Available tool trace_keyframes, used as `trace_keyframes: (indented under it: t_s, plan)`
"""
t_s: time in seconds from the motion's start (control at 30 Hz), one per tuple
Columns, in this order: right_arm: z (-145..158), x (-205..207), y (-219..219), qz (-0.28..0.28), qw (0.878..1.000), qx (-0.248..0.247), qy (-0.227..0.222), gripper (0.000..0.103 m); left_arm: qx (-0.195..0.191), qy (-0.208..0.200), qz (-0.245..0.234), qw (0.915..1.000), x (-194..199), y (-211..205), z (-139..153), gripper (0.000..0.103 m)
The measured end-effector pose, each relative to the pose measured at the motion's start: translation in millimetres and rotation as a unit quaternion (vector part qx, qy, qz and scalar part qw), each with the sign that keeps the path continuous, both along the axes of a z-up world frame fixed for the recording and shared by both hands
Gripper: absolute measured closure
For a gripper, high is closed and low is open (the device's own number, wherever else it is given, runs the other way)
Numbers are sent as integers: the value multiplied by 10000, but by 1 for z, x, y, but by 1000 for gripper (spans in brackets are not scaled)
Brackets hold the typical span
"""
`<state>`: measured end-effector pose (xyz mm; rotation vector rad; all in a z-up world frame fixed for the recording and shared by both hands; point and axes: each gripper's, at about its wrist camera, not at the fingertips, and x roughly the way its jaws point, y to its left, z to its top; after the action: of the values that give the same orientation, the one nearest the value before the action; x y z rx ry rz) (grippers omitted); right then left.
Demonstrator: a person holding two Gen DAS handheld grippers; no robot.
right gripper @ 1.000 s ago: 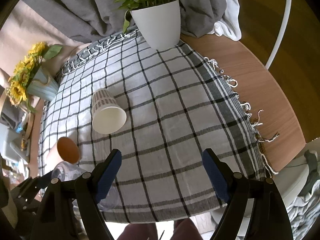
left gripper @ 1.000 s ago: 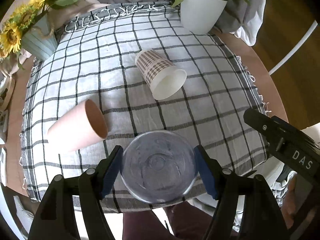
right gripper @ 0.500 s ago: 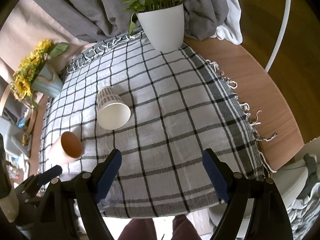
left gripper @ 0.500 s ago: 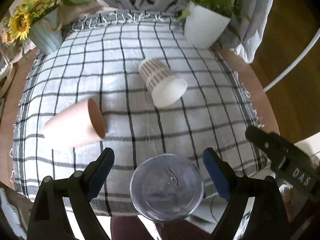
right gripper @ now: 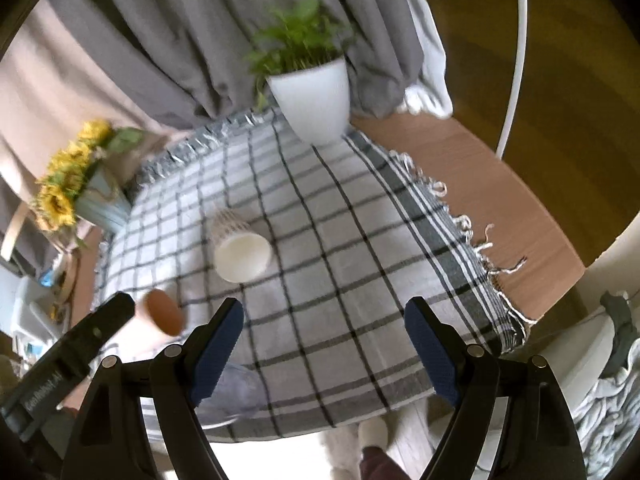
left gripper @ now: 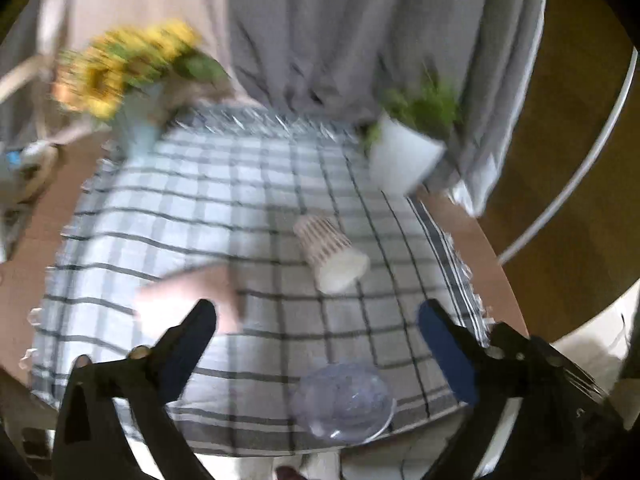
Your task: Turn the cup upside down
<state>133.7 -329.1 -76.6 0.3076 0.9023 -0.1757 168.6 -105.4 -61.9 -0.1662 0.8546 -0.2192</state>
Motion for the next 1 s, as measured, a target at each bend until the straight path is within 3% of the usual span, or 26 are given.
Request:
trace_keyframes:
  t_s: [0.13, 0.3, 0.67, 1.0]
  plan:
    - [24, -32, 26, 110, 9984, -260, -484, 13, 696, -541, 494, 9949, -39, 29, 20, 0]
    - [39, -73, 59, 175, 9948, -526, -851, 6, 1025, -796, 553, 9900, -87, 55, 24, 0]
    - [53, -160, 103, 376, 9887, -849, -1173, 6, 1108, -935, 292, 9890, -165, 78, 31, 0]
    - [68, -201, 103, 555, 9850, -897, -1364, 6, 1176, -980, 696, 9858, -207, 81, 39, 0]
